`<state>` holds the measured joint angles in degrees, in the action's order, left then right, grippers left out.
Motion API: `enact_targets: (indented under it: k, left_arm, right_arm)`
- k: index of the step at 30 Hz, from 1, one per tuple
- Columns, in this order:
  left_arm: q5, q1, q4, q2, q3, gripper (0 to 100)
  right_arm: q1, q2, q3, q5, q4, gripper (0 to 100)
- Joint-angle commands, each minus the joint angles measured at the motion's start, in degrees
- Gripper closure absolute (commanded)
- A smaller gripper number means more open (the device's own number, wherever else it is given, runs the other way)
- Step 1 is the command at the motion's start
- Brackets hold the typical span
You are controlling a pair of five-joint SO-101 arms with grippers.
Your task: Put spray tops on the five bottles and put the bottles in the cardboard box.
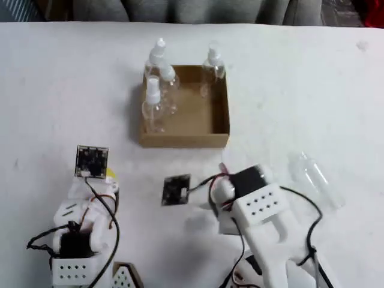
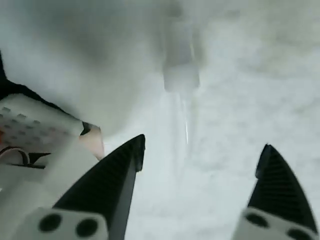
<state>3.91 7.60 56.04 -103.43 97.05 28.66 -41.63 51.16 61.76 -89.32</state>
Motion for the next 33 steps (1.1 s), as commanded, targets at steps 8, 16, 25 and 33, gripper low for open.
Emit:
enact_targets:
  k: [8, 16, 25, 33]
  left_arm:
    - [0.6, 0.7, 0.4, -0.9, -0.1, 98]
    - [0.6, 0.7, 0.4, -0.9, -0.1, 98]
    - [0.6, 0.7, 0.4, -0.9, -0.1, 98]
    - [0.6, 0.7, 0.4, -0.9, -0.1, 98]
  right_arm:
    - [8.4, 5.9, 7.6, -7.1, 18.3, 76.0]
    - [8.7, 17.6, 7.5, -9.2, 27.6, 76.5]
    - [1.1, 18.9, 2.0, -20.5, 28.4, 97.5]
    - [-13.5, 19.0, -12.6, -49.5, 17.5, 98.1]
